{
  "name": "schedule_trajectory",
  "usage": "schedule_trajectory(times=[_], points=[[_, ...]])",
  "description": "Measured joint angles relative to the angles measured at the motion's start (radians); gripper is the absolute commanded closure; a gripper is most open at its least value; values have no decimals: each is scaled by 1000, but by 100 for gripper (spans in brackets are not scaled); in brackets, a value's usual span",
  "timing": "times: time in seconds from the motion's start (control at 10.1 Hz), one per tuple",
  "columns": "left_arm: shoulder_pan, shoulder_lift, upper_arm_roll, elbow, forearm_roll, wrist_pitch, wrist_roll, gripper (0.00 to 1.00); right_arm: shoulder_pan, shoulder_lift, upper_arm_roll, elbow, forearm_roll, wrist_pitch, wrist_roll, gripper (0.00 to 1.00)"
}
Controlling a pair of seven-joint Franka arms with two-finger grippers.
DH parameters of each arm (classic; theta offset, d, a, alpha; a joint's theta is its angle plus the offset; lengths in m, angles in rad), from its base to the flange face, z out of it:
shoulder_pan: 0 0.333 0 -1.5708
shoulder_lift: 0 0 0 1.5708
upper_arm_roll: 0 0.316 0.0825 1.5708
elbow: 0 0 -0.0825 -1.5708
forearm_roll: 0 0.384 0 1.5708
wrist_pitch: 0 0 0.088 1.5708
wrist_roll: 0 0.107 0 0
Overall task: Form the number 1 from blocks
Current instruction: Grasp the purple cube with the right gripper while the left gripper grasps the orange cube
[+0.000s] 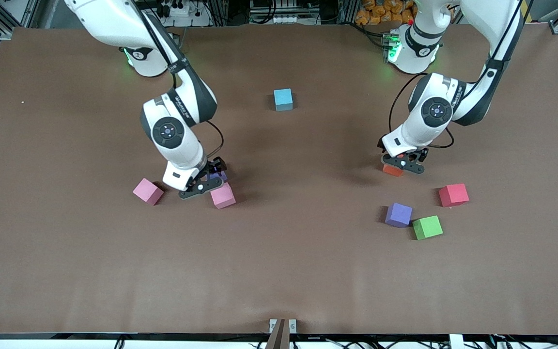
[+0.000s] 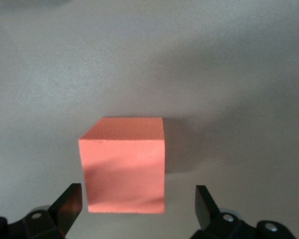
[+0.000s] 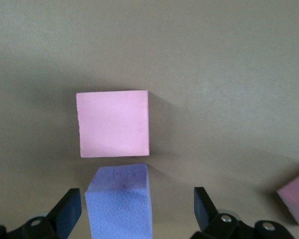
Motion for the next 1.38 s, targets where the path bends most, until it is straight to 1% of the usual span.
schedule_trajectory(times=[0.2,0.3,0.4,0.49,0.69,0.89,0.99,1.09,1.19,1.29,1.38], points=[[5,24,7,1,0,21,0,0,1,5,0,-14,0,13,-5,0],[7,33,8,2,0,34,0,25,3,5,0,-16,0,13,-7,0],[7,41,8,2,0,46,0,73,8,6,0,-18,0,13,-8,0],[7,49,8,3,0,54,0,100,16,7,0,-19,0,13,-8,0],[6,52,8,12,0,57,-20,100,26,14,0,-26,0,13,-8,0],[-25,50,1,31,0,59,-144,100,27,21,0,-44,0,29,-8,0],[-76,46,-4,48,0,59,-253,100,27,24,0,-50,0,32,-8,0],[-149,41,-9,69,0,51,-382,100,27,27,0,-52,0,32,-8,0],[-224,39,-18,95,0,32,-499,100,30,28,1,-54,0,37,-8,2],[-274,39,-44,122,-8,9,-587,100,32,29,1,-59,0,47,-8,17],[-296,40,-91,143,-30,-9,-645,100,34,31,1,-75,3,67,-7,30]])
